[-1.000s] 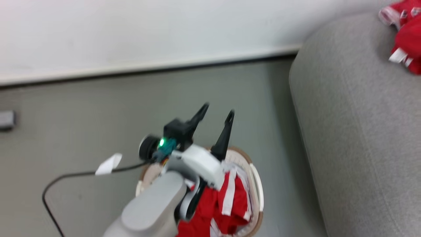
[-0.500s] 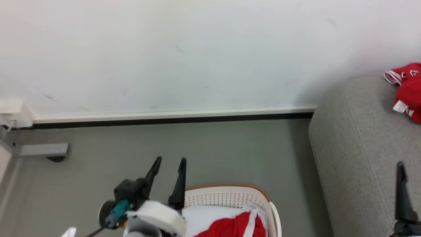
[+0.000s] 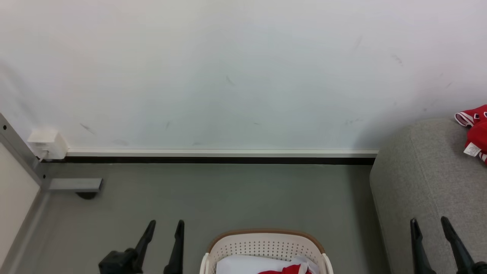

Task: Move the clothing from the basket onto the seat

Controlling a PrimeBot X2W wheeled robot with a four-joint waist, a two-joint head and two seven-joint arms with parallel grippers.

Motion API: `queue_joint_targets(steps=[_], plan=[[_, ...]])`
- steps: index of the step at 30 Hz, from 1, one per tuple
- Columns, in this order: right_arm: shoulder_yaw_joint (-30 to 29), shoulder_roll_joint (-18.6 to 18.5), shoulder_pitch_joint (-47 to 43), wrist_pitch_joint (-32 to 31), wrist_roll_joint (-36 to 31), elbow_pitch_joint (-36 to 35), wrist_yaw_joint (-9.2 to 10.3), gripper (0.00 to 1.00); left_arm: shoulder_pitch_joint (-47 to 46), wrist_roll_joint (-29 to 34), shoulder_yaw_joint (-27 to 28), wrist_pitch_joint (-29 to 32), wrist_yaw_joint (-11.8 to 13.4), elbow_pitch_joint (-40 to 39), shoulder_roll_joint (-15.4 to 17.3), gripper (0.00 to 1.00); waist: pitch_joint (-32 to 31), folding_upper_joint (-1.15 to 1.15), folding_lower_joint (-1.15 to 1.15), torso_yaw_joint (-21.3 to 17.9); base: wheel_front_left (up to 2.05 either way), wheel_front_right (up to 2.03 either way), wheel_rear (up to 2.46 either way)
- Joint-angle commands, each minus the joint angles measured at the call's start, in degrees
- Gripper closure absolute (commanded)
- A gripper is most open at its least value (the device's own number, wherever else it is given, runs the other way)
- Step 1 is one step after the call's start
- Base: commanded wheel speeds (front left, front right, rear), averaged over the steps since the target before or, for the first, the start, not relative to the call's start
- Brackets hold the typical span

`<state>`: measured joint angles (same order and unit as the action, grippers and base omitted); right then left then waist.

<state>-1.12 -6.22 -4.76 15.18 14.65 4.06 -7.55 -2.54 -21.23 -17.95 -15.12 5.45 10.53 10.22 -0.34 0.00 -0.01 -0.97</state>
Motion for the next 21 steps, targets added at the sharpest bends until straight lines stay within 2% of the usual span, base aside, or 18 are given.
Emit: queue_joint_targets(steps=[1,13,21], plan=[[0.1,0.3,-0.6,0.0,0.1,0.5,0.12,0.00,1.2,1.5,1.5,0.0,-0.9,0.3,-0.6,0.00,-0.1,0.00,0.01,0.1,0.00,0.00,0.00],[0.8,1.0,-0.2,0.0,0.9,1.3,0.12,0.00,2.8,6.9,8.8,-0.1,-5.4,1.8,-4.6,0.00,0.7,0.00,0.01,-0.5,0.00,0.00,0.00],[-0.7,-0.3,3.6,0.0,1.9,-0.8,0.12,0.00,-2.2,10.2,7.2,-0.1,-7.2,4.2,-6.3,0.00,6.7,0.00,0.01,-2.3,0.00,0.00,0.00]])
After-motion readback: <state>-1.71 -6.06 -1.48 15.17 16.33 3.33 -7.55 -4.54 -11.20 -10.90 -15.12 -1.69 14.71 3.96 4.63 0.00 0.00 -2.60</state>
